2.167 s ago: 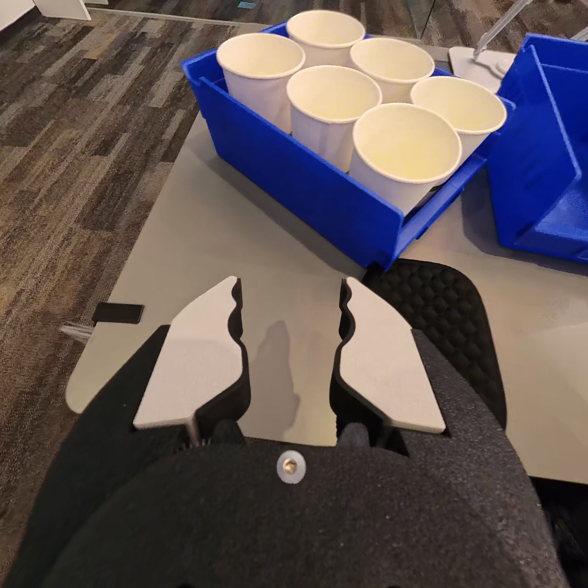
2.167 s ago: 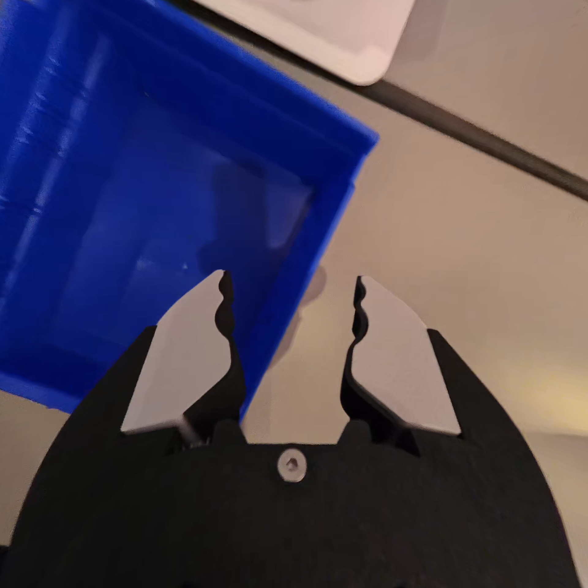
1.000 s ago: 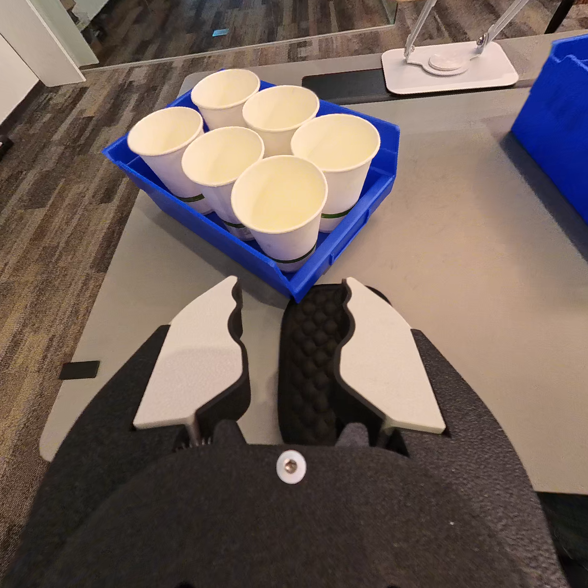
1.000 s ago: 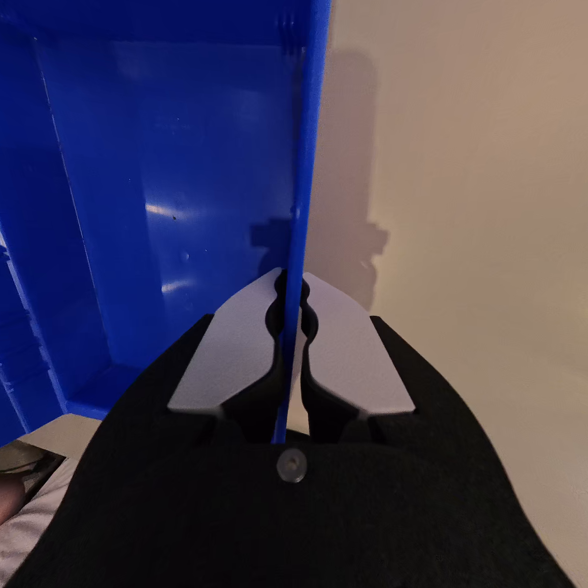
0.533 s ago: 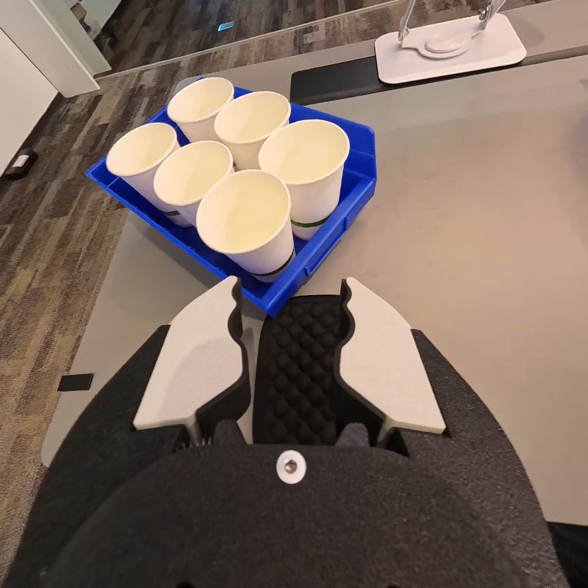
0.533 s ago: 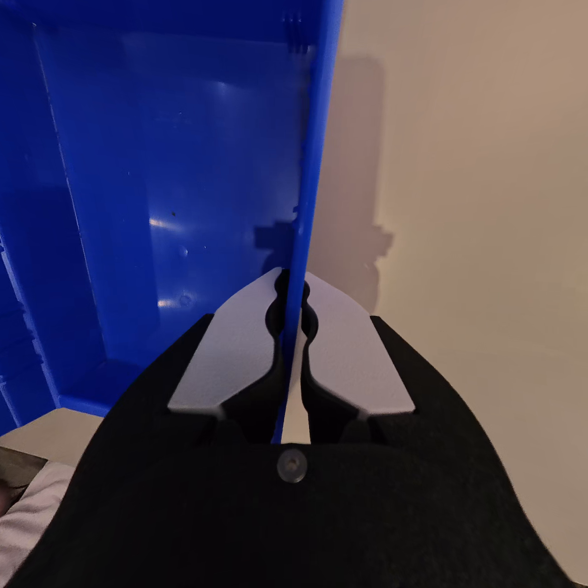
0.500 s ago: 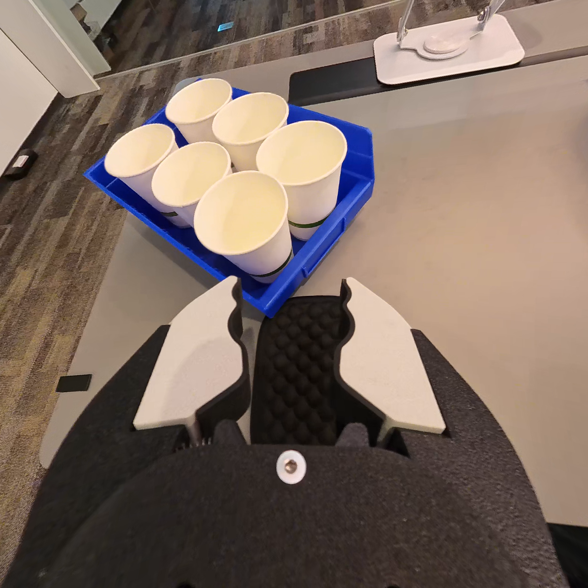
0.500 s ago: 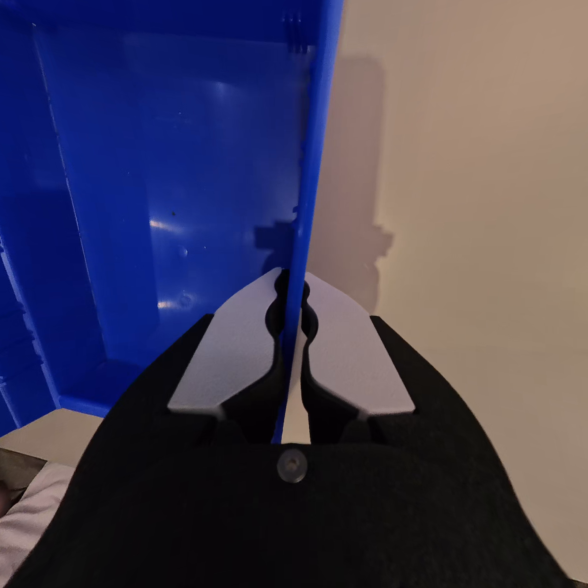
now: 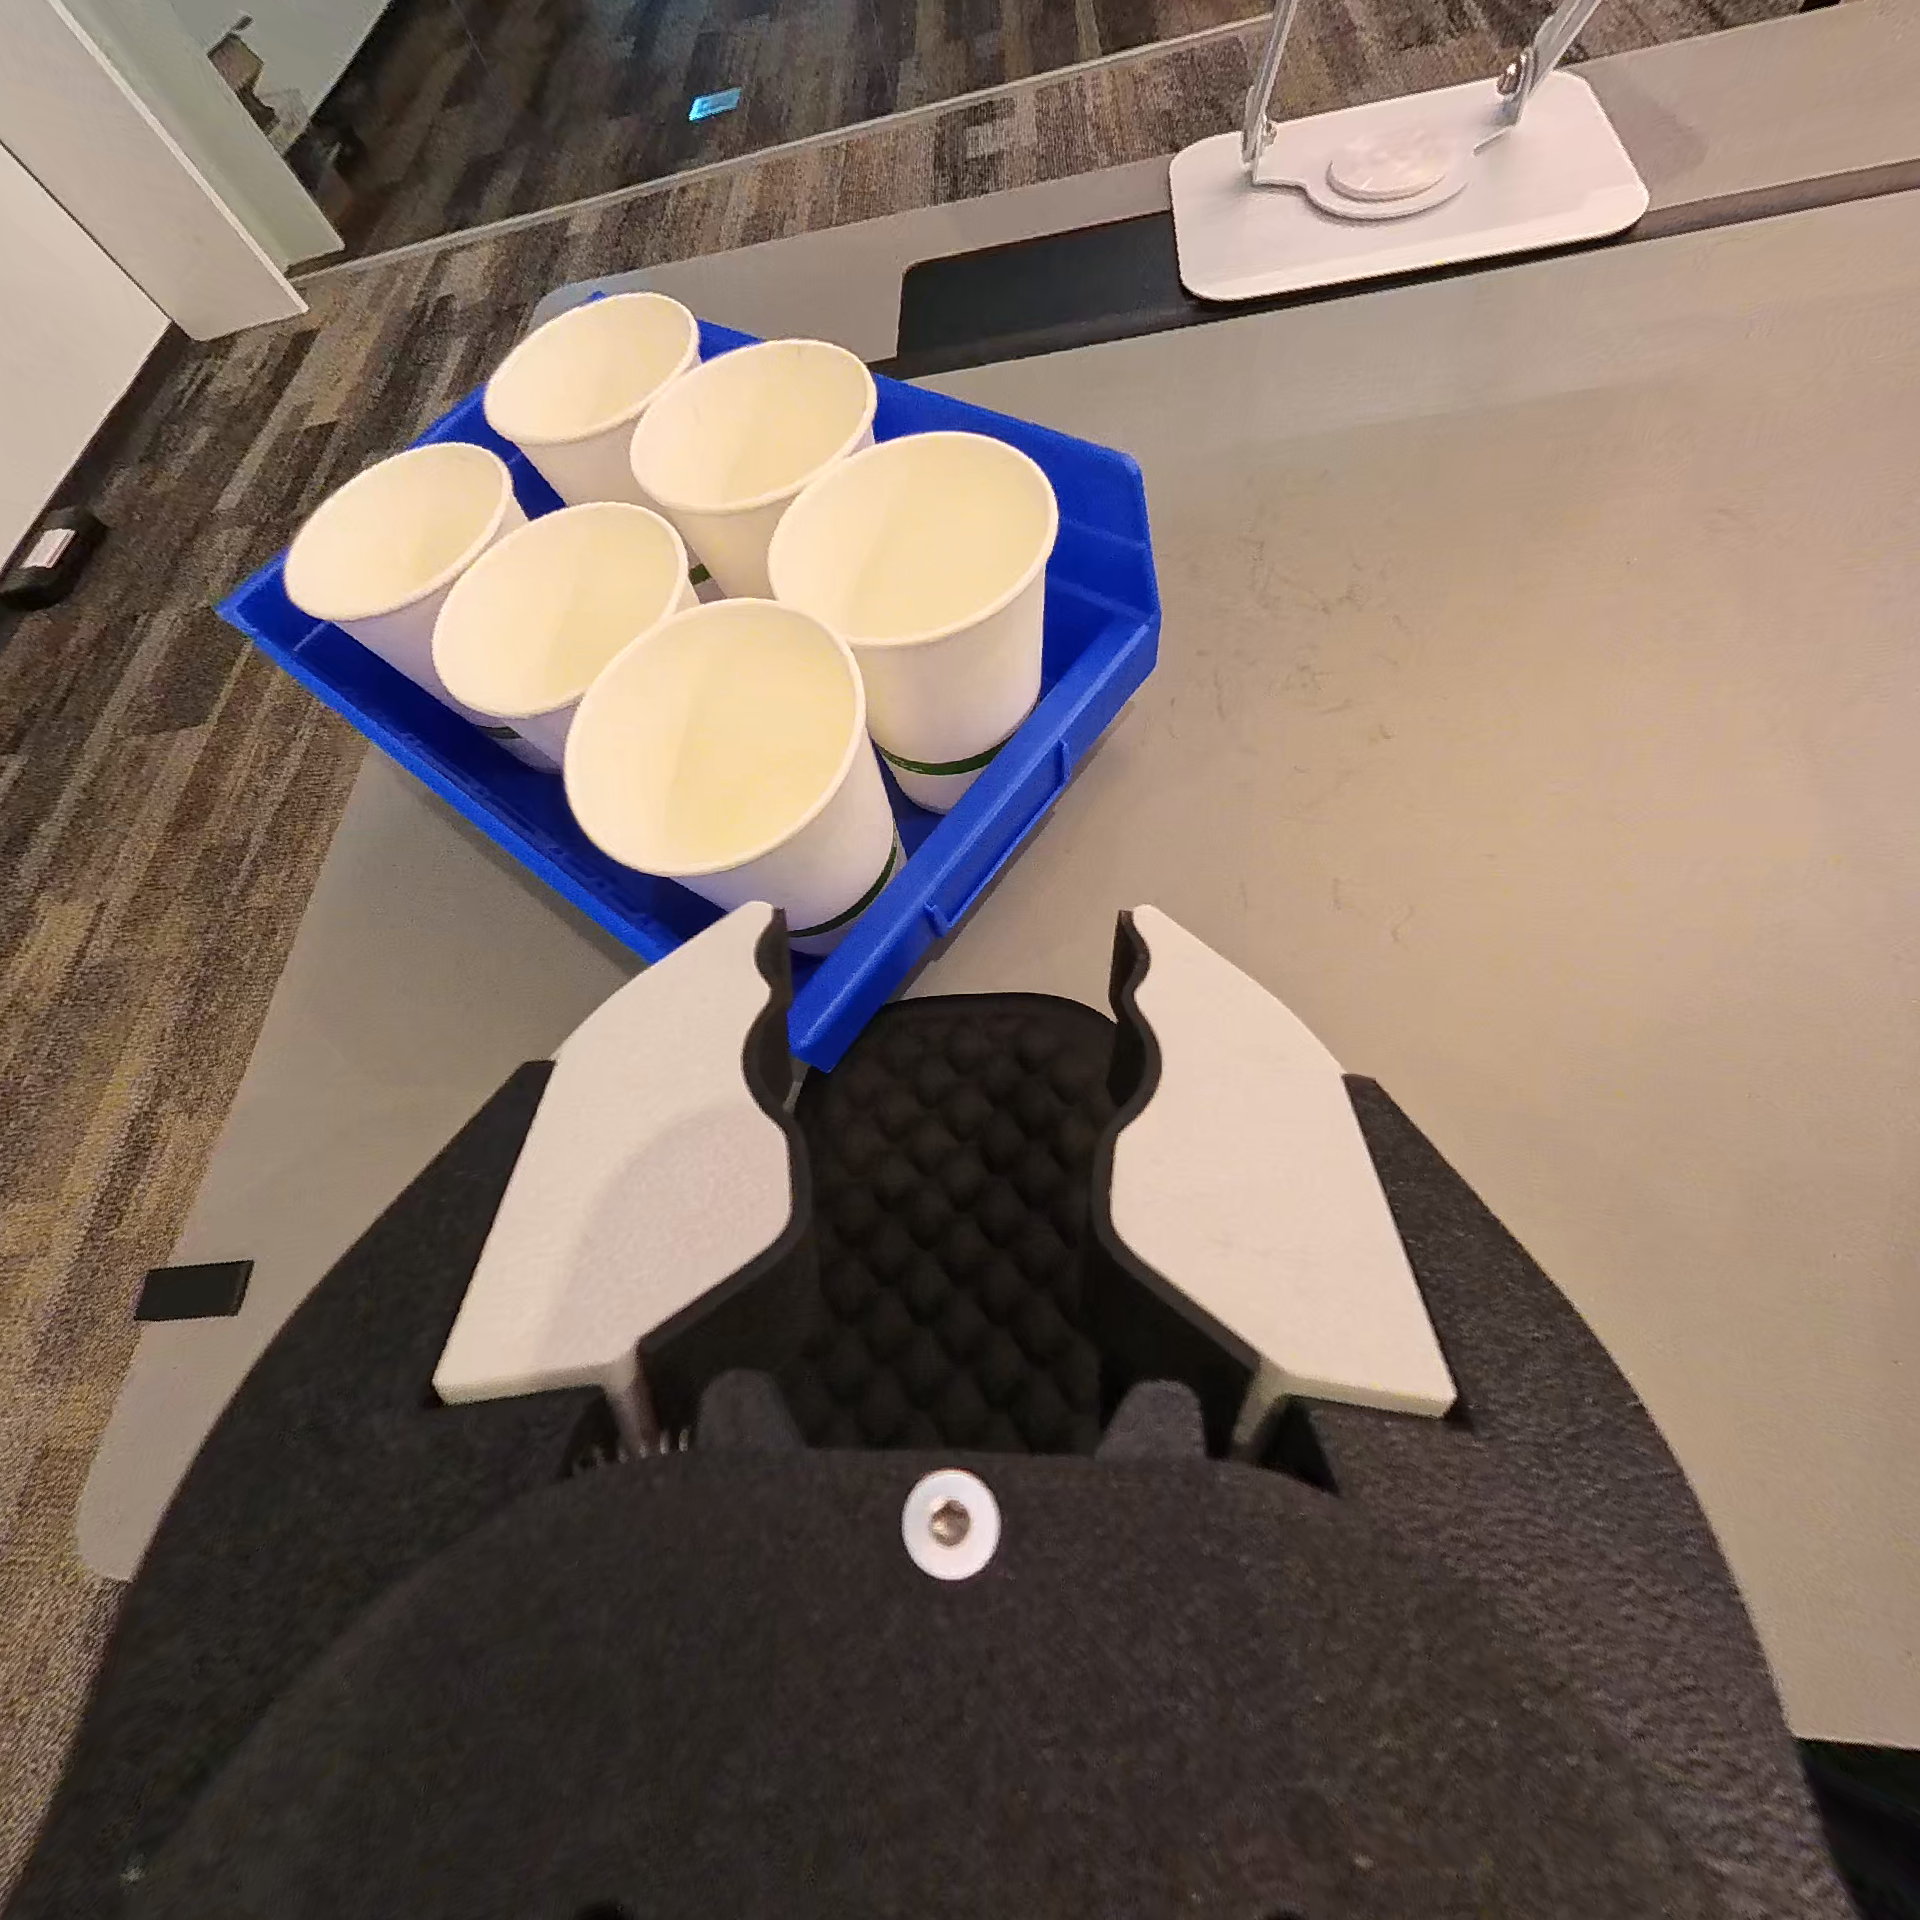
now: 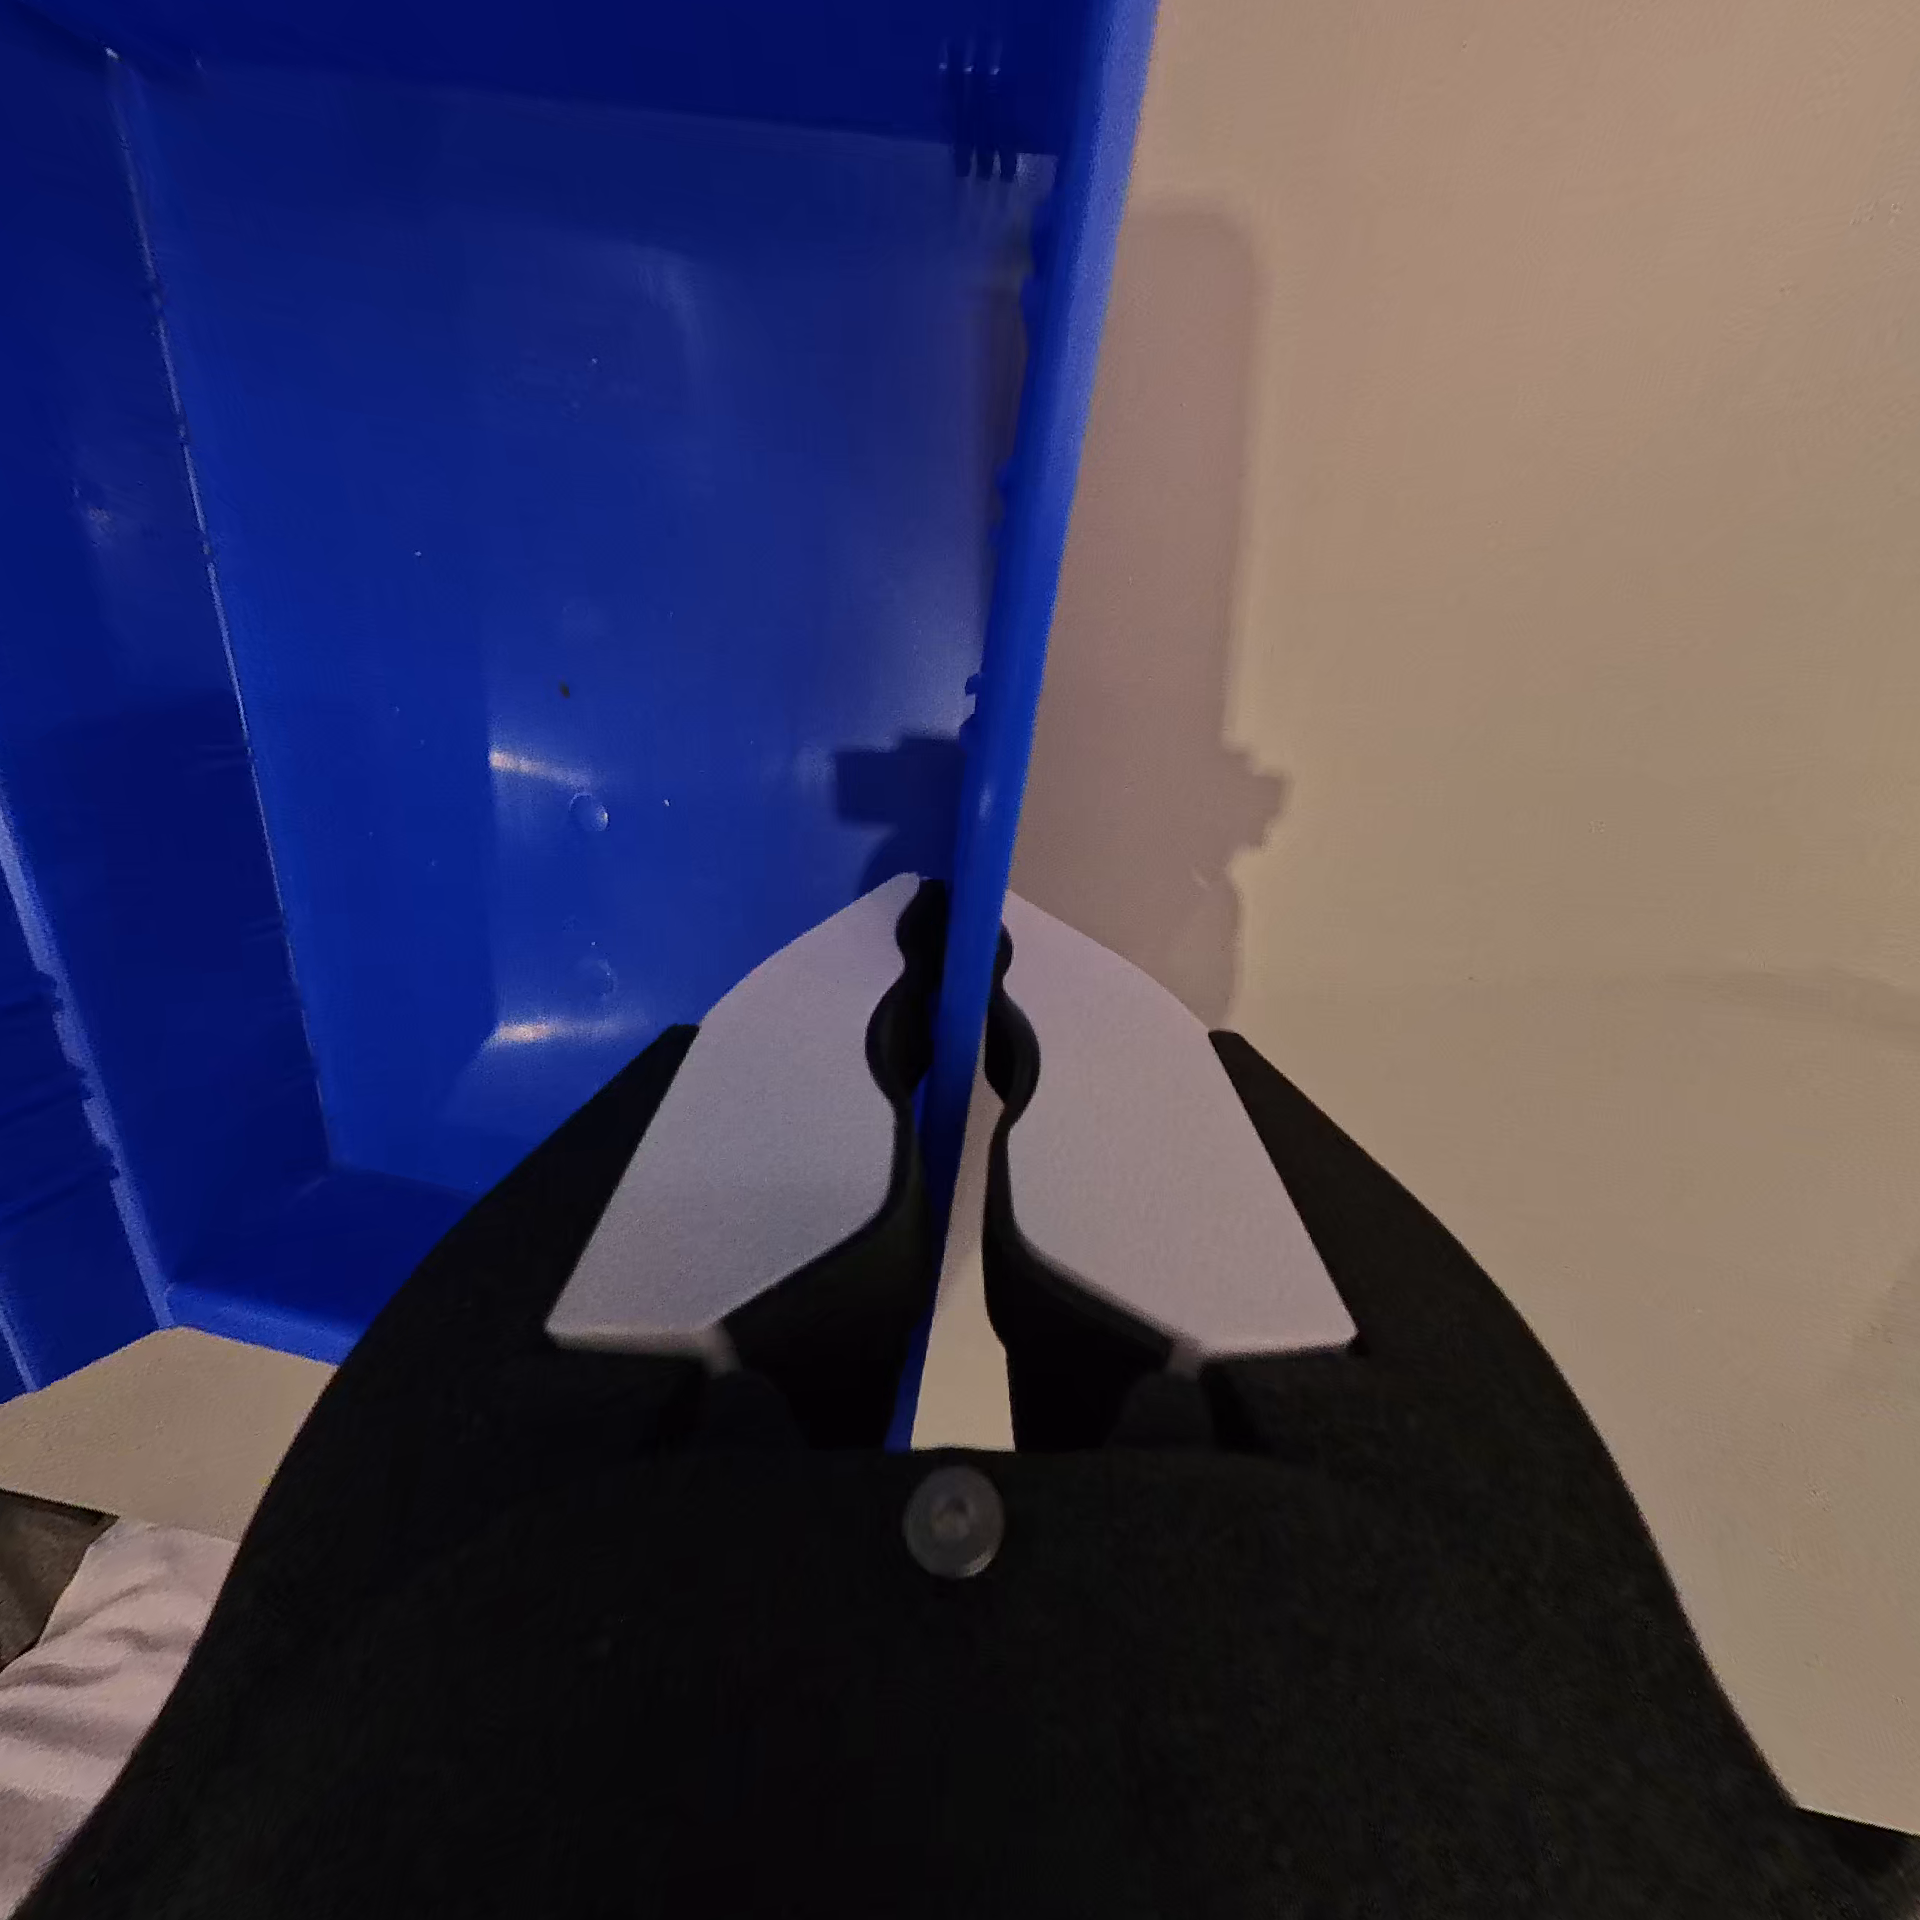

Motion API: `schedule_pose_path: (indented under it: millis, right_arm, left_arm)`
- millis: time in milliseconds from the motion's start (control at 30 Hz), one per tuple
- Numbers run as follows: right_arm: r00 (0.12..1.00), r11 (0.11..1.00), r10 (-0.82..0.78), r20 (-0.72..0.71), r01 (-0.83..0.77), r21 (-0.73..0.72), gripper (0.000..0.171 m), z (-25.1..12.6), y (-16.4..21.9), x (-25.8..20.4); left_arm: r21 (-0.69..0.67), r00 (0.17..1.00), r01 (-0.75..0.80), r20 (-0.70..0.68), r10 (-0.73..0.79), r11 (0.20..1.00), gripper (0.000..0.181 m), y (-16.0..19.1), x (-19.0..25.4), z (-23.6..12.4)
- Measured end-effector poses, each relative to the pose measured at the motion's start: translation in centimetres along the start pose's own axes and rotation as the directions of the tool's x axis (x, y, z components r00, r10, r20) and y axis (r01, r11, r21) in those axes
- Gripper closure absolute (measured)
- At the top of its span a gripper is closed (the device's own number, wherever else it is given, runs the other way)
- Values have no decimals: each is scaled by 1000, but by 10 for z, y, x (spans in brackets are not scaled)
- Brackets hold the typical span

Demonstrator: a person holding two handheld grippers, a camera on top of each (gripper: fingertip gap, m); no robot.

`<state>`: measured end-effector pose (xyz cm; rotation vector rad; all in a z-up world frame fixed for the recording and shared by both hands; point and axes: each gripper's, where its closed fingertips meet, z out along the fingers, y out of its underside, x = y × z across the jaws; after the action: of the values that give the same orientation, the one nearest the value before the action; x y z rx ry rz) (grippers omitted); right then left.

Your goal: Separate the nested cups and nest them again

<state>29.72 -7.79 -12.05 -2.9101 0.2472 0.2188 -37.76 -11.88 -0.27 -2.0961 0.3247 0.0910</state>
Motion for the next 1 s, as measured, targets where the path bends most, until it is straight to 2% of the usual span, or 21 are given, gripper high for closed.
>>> schedule_pose_path:
  millis: [167, 267, 367, 433, 533, 667, 833, 1000]
  right_arm:
    - [995, 996, -84, -54, 86, 31, 161, -2, -2, 2]
    - [988, 979, -120, -101, 135, 153, 147, -23, -16, 0]
    - [977, 932, -109, -185, 165, 322, 128, -64, -34, 3]
    - [973, 875, -103, -207, 188, 447, 124, -98, -44, -7]
    - [974, 752, -143, -173, 221, 621, 124, -149, -50, -47]
    - [958, 573, -241, -152, 267, 775, 125, -203, -44, -114]
    - [921, 427, -333, -201, 338, 839, 129, -231, -30, -172]
    - [904, 367, -372, -212, 353, 861, 130, -242, -25, -193]
  left_arm:
    - [24, 998, 20, 53, -22, 1000, 118, -4, -23, -11]
    - [49, 987, 100, 125, -106, 994, 116, -3, -64, -26]
    - [45, 965, 194, 171, -198, 980, 116, 10, -103, -30]
    - [34, 955, 257, 147, -259, 966, 116, 21, -112, -21]
    - [13, 943, 326, 61, -326, 945, 118, 29, -99, 5]
    - [-39, 952, 288, 118, -282, 957, 113, 36, -86, 41]
    - [-128, 947, 274, 208, -244, 953, 113, 51, -85, 68]
    - [-192, 934, 254, 303, -189, 948, 120, 61, -94, 74]
